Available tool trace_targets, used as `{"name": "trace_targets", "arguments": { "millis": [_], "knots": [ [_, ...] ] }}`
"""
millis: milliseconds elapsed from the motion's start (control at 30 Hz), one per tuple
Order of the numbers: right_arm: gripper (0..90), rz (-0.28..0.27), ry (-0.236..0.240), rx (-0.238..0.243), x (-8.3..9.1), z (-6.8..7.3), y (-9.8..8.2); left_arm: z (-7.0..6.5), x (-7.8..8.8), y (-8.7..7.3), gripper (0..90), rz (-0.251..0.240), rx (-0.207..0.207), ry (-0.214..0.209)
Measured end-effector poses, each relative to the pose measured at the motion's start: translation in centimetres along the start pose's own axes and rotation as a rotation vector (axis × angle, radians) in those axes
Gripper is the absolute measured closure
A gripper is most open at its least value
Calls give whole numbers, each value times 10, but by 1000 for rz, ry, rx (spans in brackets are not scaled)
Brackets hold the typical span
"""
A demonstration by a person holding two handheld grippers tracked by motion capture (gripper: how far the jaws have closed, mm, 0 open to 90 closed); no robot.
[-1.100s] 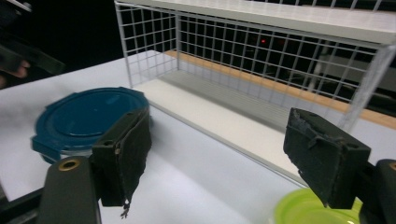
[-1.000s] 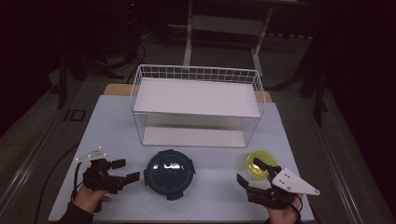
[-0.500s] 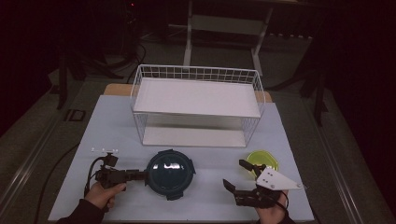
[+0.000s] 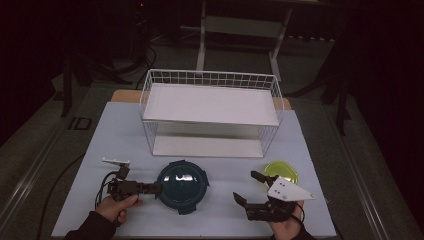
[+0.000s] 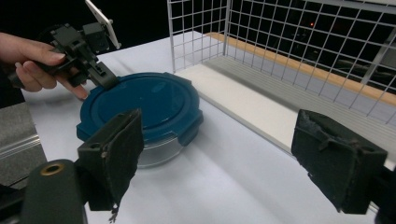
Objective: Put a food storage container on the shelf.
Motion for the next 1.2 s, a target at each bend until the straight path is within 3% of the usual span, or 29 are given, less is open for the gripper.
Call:
{"name": "trace_targets", "arguments": {
  "millis": [233, 367, 400, 667, 933, 1200],
  "knots": [
    [125, 26, 46, -39, -7, -3, -1, -1, -1, -2, 534, -27, -13, 13],
    [106, 50, 46, -57, -14, -2, 1, -3, -2, -2, 535, -26, -27, 24],
    [102, 82, 56, -99, -22, -1, 2, -5, -2, -2, 535, -26, -46, 29],
    [151, 203, 198, -295, -55, -3, -3, -19, -5, -5, 541, 5, -157, 58],
    [241, 286, 301, -375, -87, -4, -11, -22, -5, -8, 548, 28, -232, 44],
    [302, 365, 323, -392, -107, -1, -14, -25, -5, -11, 553, 41, -284, 33]
  ]
}}
Point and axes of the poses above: each handheld gripper's, and its own axes: x roughly backward along the jaws, y roughly out of its top, z roughly to its left, the point moved 1 cm from there along -x, roughly forward along the jaws, and after that the axes turned 8 degrees about -y, right-handed, at the moved point
